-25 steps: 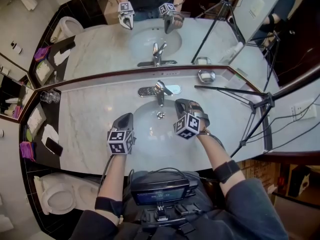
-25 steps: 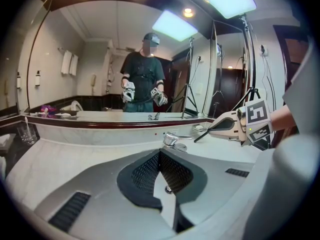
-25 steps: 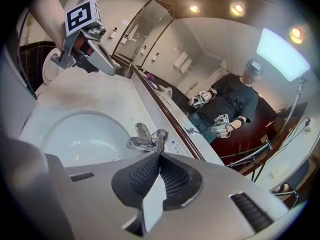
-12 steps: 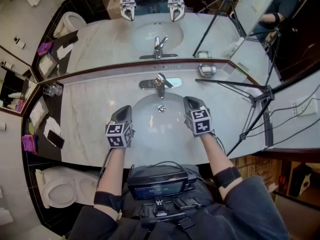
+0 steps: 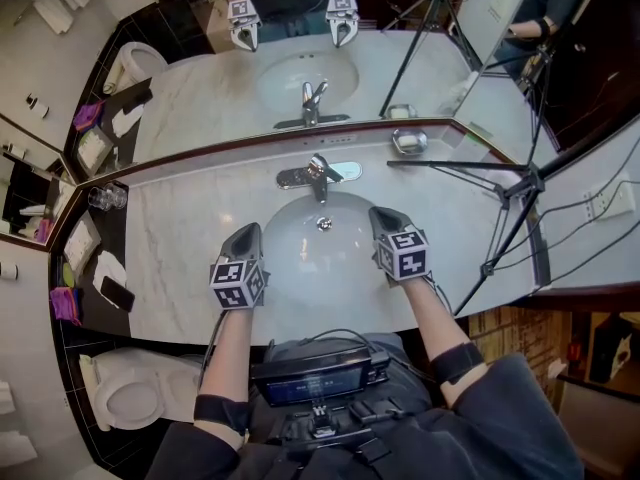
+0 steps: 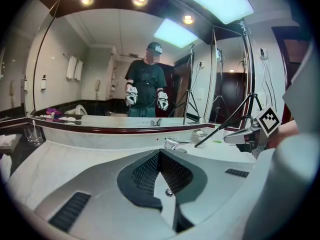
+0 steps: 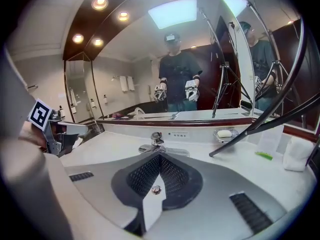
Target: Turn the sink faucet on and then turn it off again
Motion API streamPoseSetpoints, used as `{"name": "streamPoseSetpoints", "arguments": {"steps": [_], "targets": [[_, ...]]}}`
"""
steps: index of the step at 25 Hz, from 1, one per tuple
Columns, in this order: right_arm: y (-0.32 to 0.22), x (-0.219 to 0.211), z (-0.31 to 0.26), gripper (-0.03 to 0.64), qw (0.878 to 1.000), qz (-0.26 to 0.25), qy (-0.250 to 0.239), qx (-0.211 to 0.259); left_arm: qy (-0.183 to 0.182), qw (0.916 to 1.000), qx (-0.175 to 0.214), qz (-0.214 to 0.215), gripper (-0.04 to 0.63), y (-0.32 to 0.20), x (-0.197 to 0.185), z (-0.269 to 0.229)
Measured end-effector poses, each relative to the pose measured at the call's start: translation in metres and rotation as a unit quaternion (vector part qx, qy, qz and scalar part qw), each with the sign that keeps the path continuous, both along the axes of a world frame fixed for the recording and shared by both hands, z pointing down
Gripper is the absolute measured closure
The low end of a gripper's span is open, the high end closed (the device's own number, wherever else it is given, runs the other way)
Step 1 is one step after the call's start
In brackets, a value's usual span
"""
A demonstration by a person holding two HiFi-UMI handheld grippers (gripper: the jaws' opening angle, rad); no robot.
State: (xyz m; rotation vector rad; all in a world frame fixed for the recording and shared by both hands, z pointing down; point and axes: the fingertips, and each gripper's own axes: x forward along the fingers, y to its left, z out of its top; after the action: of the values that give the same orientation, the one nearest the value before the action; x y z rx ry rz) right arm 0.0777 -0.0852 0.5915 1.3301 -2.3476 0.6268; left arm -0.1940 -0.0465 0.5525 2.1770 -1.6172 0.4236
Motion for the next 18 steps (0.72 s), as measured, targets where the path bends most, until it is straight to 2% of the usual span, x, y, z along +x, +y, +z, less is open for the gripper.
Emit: {"name": "streamPoseSetpoints", "arguments": {"steps": [7, 11, 15, 18], "targets": [[0.004, -0.002, 0.005, 0.598, 1.000, -0.003, 0.004, -0.004, -0.011, 0.9999, 0.008, 0.003, 0.592, -0.001, -0.002, -0.004], [0.006, -0.005, 0.013, 0.597, 1.000, -0.014, 0.028, 0.000, -0.014, 0.9998, 0.008, 0.009, 0.592, -0.003, 0.001, -0.004], [0.002, -0.009, 0.012, 0.597, 0.994, -0.040, 0.096, 0.030, -0.014, 0.9998, 0.005, 0.011, 0.592, -0.006, 0.003, -0.002], [-0.004, -0.014, 0.016, 0.592, 0.980, -0.076, 0.174, 0.064, -0.014, 0.9998, 0.004, 0.011, 0.592, -0.007, 0.004, 0.000]]}}
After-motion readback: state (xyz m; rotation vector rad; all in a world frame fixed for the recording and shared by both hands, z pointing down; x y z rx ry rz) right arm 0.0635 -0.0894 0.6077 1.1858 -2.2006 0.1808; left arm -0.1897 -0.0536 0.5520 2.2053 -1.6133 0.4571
